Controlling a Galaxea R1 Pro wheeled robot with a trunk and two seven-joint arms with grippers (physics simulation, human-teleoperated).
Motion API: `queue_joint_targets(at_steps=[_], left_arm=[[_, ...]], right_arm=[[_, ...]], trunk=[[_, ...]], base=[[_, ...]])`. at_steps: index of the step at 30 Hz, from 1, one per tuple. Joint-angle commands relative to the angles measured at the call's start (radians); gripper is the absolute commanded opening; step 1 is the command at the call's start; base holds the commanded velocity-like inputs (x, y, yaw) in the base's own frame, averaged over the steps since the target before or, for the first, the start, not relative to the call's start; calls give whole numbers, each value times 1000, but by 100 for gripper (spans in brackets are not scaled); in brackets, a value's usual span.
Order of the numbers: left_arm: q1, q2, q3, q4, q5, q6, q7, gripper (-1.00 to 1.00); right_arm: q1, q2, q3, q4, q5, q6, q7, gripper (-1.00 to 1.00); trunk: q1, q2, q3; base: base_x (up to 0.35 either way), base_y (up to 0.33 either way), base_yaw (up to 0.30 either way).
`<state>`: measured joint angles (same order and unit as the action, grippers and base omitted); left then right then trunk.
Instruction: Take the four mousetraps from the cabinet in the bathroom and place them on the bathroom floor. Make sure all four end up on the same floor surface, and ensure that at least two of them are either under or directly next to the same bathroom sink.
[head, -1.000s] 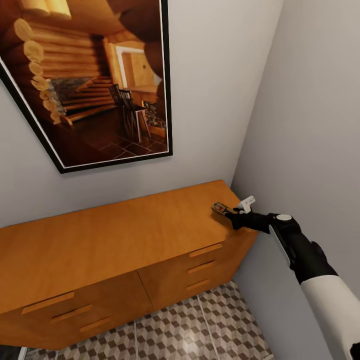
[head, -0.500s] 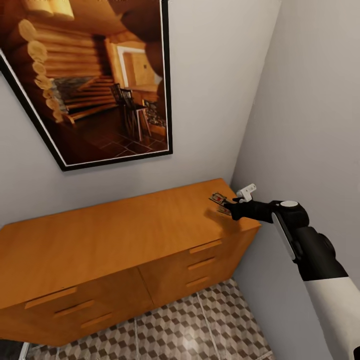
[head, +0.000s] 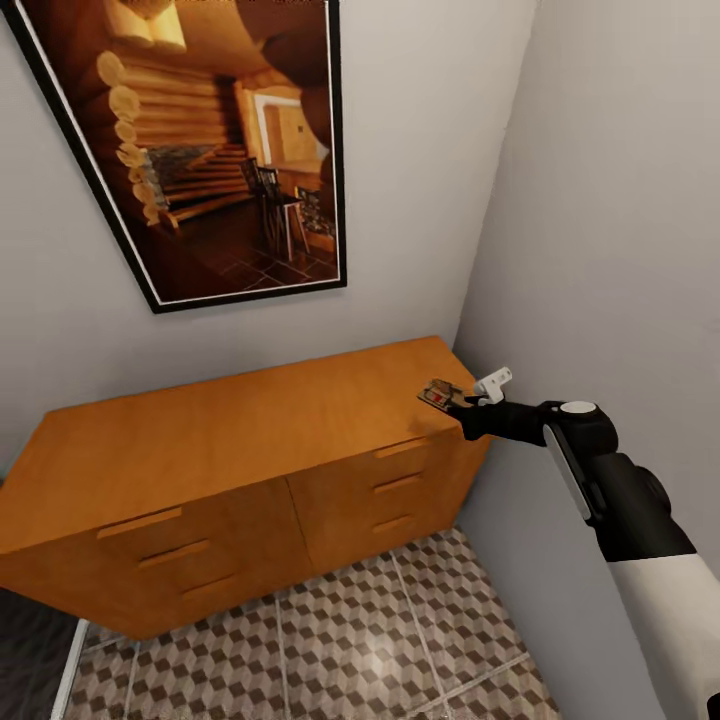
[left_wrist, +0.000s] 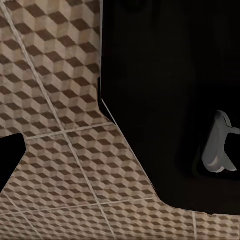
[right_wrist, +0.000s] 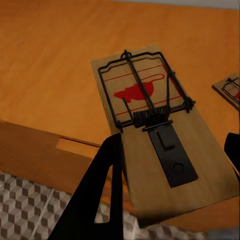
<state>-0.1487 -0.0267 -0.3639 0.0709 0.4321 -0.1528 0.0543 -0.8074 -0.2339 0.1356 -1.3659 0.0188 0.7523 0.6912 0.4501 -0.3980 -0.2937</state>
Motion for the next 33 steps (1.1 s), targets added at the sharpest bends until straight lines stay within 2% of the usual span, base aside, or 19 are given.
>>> queue_joint_targets(at_steps=[1, 18, 21, 25, 28, 30, 33], left_arm=[[-2, -1, -9, 4, 7, -7, 1, 100], [-2, -1, -8, 4, 7, -7, 1, 100], [-2, -1, -8, 4, 7, -8, 1, 100], [-2, -1, -8, 4, 7, -9, 1, 100], [-2, 0, -9, 4, 7, -10, 1, 100], [-2, 0, -8, 4, 7, -10, 1, 100], [-2, 0, -9, 4, 7, -11, 1, 100]], right_arm=[[-1, -1, 1, -1, 1, 5, 1, -100], [-1, -2, 2, 10, 1, 3, 1, -100], [-1, -2, 2, 26, 1, 1, 2, -100], [-1, -2, 2, 111, 2, -13, 3, -100], [-1, -1, 2, 255, 4, -113, 4, -100], [-1, -1, 2, 307, 5, -167, 4, -100], [-1, 1, 2, 460, 5, -314, 4, -100]], trunk=[[0, -2, -2], [0, -2, -2], [0, -2, -2], [0, -2, -2], [0, -2, -2], [0, -2, -2], [0, -2, -2]], base=[[-340, 0, 0], [-340, 0, 0], [-325, 0, 0], [-140, 0, 0], [-37, 0, 0], [-16, 0, 0], [-7, 0, 0]])
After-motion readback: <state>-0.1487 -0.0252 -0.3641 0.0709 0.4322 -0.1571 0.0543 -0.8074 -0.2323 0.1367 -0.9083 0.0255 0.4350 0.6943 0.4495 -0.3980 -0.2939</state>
